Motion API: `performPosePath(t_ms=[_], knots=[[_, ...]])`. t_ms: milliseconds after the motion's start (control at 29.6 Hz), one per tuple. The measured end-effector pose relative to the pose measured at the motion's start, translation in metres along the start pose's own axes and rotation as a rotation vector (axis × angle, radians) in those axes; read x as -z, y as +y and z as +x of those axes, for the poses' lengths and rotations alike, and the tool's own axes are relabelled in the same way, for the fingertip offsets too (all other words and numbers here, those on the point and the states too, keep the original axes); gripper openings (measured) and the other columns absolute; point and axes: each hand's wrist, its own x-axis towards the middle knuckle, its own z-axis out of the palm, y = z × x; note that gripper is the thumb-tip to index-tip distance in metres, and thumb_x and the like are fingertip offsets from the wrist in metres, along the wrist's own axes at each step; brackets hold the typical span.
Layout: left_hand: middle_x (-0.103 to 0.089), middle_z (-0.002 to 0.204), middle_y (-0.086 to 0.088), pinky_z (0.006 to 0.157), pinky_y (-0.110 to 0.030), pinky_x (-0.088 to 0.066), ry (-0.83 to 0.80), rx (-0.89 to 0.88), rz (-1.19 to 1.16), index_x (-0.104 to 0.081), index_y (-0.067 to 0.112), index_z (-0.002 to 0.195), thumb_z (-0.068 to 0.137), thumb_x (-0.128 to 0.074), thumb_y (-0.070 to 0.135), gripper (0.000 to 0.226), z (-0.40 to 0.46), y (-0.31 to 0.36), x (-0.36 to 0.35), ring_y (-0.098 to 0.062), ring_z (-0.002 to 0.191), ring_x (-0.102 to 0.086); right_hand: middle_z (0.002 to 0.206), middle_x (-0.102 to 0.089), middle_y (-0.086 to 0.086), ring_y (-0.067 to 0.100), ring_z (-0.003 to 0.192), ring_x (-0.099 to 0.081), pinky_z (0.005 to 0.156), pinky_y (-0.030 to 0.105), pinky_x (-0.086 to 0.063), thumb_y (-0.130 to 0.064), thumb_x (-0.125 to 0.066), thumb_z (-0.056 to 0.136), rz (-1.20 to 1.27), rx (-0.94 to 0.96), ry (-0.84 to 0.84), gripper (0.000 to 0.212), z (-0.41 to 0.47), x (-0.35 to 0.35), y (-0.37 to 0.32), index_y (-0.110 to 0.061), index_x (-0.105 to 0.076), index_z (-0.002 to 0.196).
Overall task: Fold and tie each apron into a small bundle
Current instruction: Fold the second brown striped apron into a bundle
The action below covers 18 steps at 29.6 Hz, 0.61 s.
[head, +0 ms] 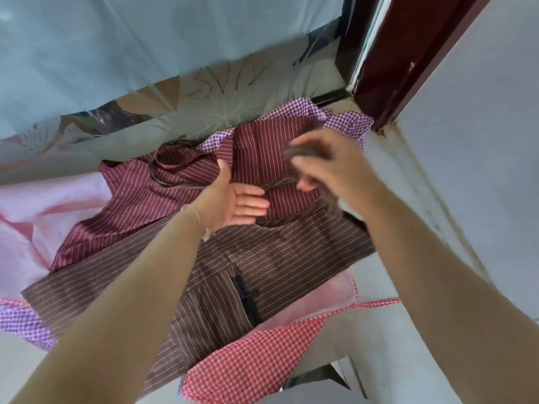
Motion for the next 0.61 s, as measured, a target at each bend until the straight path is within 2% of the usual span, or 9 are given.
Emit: performPosePath(t_ms=[68,101,169,203,270,338,405,473,608], knots=[[-0.055,0.133,-0.022,0.102,-0.045,-0.043,-0.250,0.021,-0.234,-0.036,0.013,0.143,0.076,0.000,0.083,0.104,-0.015,-0.033,0.008,-0.036,0.121,-0.054,0.089,-0.067,-0.004,0.008,0.072,-0.069,0.067,0.026,-0.059,-0.010,-0.063,0.088,-0.078,-0.019,-0.336,0.025,-0.017,-0.042,-0.003,-0.026,-0.059,0.107],[-0.047,0.136,-0.030,0.102,-0.049,-0.041,-0.478,0.041,-0.506,-0.017,0.026,0.151,0.078,-0.006,0.084,0.095,-0.022,-0.050,0.014,-0.044,0.124,-0.049,0.088,-0.066,-0.005,0.006,0.073,-0.069,0.067,0.027,-0.059,-0.009,-0.062,0.088,-0.103,-0.056,-0.468,0.027,-0.024,-0.061,0.005,-0.026,-0.060,0.108],[-0.043,0.129,-0.043,0.107,-0.058,-0.031,-0.641,0.074,-0.916,0.004,0.051,0.146,0.090,-0.021,0.072,0.065,-0.034,-0.073,0.038,-0.055,0.126,-0.038,0.097,-0.067,-0.006,0.005,0.083,-0.068,0.075,0.033,-0.058,-0.013,-0.062,0.089,-0.216,-0.076,-0.595,0.029,-0.037,-0.097,0.033,-0.026,-0.061,0.115],[-0.055,0.119,-0.036,0.107,-0.055,-0.033,-0.496,0.034,-0.868,-0.006,0.042,0.149,0.095,-0.033,0.061,0.064,-0.034,-0.083,0.051,-0.049,0.122,-0.047,0.107,-0.067,-0.008,0.006,0.092,-0.066,0.084,0.035,-0.056,-0.019,-0.063,0.089,-0.317,-0.031,-0.594,0.034,-0.043,-0.109,0.049,-0.029,-0.058,0.121],[-0.061,0.075,-0.002,0.088,-0.041,-0.053,-0.325,-0.078,-0.727,-0.046,0.014,0.130,0.081,-0.072,0.039,0.061,-0.028,-0.104,0.058,-0.020,0.076,-0.066,0.124,-0.061,-0.010,0.010,0.112,-0.059,0.102,0.037,-0.045,-0.032,-0.067,0.085,-0.613,0.151,-0.487,0.050,-0.051,-0.127,0.082,-0.034,-0.047,0.132],[-0.039,0.054,0.008,0.059,-0.027,-0.057,-0.157,-0.107,-0.648,-0.057,0.011,0.109,0.066,-0.086,0.028,0.055,-0.028,-0.115,0.072,-0.005,0.042,-0.045,0.137,-0.051,-0.002,0.022,0.129,-0.047,0.110,0.049,-0.031,-0.045,-0.074,0.077,-0.956,0.279,-0.250,0.074,-0.058,-0.131,0.112,-0.029,-0.038,0.140],[-0.033,0.049,0.008,0.040,-0.019,-0.047,-0.023,-0.072,-0.692,-0.057,0.014,0.098,0.077,-0.071,0.027,0.029,-0.034,-0.121,0.075,-0.002,0.034,-0.033,0.148,-0.039,0.007,0.033,0.139,-0.034,0.110,0.059,-0.023,-0.059,-0.074,0.070,-1.128,0.175,-0.090,0.096,-0.062,-0.130,0.133,-0.023,-0.029,0.146],[-0.034,0.049,0.009,0.034,-0.016,-0.039,0.077,-0.077,-0.756,-0.052,0.014,0.095,0.090,-0.049,0.025,0.013,-0.041,-0.129,0.077,-0.002,0.032,-0.030,0.153,-0.031,0.011,0.037,0.142,-0.027,0.110,0.061,-0.017,-0.069,-0.066,0.069,-1.152,0.121,-0.011,0.103,-0.070,-0.132,0.146,-0.018,-0.024,0.148],[-0.033,0.055,0.006,0.031,-0.013,-0.031,0.180,-0.069,-0.896,-0.055,0.010,0.094,0.100,-0.039,0.027,0.023,-0.039,-0.133,0.065,-0.003,0.035,-0.028,0.129,-0.054,0.009,0.031,0.121,-0.051,0.104,0.052,-0.037,-0.064,-0.057,0.079,-1.143,0.302,0.082,0.077,-0.091,-0.143,0.160,-0.012,-0.046,0.135]])
